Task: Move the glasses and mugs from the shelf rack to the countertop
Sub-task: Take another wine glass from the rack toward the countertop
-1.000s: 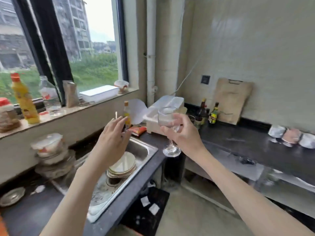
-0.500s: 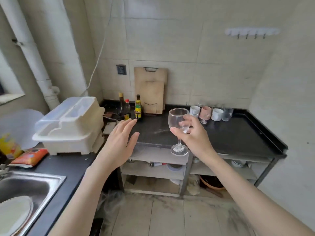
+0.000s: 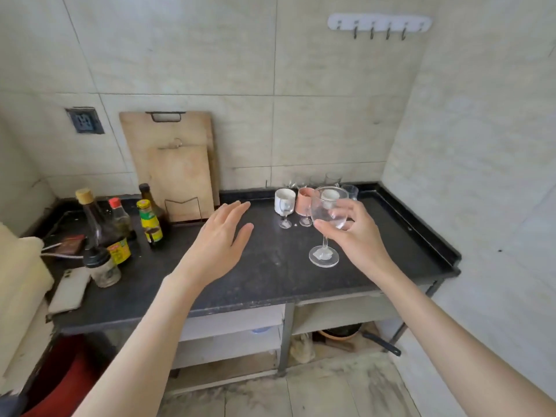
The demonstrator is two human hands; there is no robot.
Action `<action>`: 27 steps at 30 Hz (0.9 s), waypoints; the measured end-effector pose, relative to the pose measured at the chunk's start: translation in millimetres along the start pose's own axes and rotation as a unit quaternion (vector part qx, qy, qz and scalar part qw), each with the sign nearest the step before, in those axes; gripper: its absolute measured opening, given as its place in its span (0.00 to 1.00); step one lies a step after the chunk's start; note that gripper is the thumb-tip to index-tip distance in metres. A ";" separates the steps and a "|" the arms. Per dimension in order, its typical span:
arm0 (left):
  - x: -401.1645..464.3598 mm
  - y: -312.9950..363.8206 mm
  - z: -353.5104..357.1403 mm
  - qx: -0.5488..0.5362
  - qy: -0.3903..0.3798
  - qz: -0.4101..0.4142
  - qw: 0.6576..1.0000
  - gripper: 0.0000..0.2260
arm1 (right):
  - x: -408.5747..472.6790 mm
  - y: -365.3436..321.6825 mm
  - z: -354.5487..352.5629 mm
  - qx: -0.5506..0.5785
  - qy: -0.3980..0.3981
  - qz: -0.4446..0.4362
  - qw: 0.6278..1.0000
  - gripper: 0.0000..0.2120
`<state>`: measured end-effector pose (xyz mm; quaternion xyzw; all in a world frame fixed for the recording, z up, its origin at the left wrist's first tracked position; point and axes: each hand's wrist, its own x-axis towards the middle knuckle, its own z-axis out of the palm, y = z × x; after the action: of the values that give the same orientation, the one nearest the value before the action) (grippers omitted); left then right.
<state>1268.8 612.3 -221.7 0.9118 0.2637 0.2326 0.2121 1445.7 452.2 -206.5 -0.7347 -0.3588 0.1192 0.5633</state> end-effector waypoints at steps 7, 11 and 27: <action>103.0 -17.7 64.2 0.003 -0.043 -0.004 0.999 0.22 | 103.7 64.5 -23.5 -0.011 0.024 0.040 0.999 0.24; 163.0 -22.2 110.2 0.007 -0.052 -0.020 0.998 0.23 | 171.7 109.7 -35.9 -0.024 0.003 0.044 0.999 0.24; 282.6 -72.5 287.2 -0.024 -0.131 -0.165 0.977 0.20 | 344.9 290.6 -32.9 -0.072 -0.145 0.168 0.972 0.31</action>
<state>1607.7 756.1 -400.7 0.8731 0.3746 0.0796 0.3018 1825.2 624.5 -381.9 -0.7976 -0.3162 0.2914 0.4230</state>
